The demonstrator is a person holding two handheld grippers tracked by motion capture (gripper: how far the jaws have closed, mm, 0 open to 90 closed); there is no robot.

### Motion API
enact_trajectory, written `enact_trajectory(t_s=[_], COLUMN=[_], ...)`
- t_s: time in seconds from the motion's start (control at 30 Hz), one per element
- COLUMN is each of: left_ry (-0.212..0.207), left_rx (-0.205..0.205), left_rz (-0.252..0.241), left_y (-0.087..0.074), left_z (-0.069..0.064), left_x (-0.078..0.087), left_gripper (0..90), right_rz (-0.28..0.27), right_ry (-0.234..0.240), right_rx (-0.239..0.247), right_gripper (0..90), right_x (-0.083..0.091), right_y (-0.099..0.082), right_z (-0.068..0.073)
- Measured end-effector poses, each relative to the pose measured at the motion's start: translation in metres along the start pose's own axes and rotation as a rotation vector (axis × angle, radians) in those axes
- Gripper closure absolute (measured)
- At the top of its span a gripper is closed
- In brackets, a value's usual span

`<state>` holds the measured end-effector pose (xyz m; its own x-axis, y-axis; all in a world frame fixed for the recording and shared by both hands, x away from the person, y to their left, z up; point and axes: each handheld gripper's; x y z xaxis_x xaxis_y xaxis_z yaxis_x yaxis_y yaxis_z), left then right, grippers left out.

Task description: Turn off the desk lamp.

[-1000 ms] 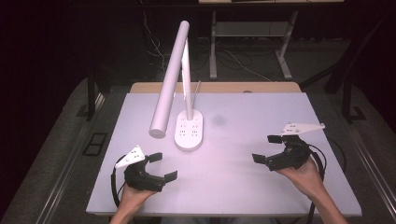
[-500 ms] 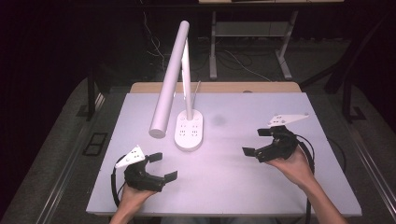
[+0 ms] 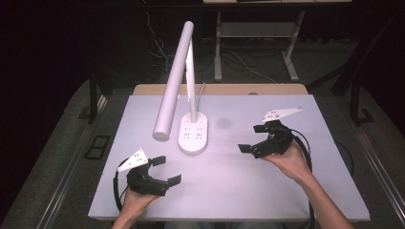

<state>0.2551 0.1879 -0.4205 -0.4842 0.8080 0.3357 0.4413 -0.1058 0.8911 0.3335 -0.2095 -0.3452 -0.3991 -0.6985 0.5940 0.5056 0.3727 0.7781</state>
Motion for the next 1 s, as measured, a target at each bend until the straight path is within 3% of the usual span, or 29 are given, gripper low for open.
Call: enact_trajectory(t_s=[0.77, 1.0], left_ry=[-0.015, -0.023], left_rx=[-0.007, -0.015], left_rz=[-0.031, -0.019], left_y=[0.001, 0.001], left_z=[0.0, 0.0], left_x=[-0.001, -0.002], left_gripper=[0.0, 0.0], right_rz=[0.007, 0.014], right_ry=[0.039, 0.043], right_rx=[-0.001, -0.006], right_gripper=[0.9, 0.9], right_x=[-0.036, -0.049], right_y=[0.037, 0.044], right_z=[-0.005, -0.007])
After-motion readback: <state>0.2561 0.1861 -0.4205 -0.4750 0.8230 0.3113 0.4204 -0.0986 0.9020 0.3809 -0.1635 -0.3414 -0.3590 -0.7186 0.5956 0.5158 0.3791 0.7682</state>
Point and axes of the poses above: each handheld gripper's, and its own axes: x roughly backward along the jaws, y roughly out of its top, z roughly to its left
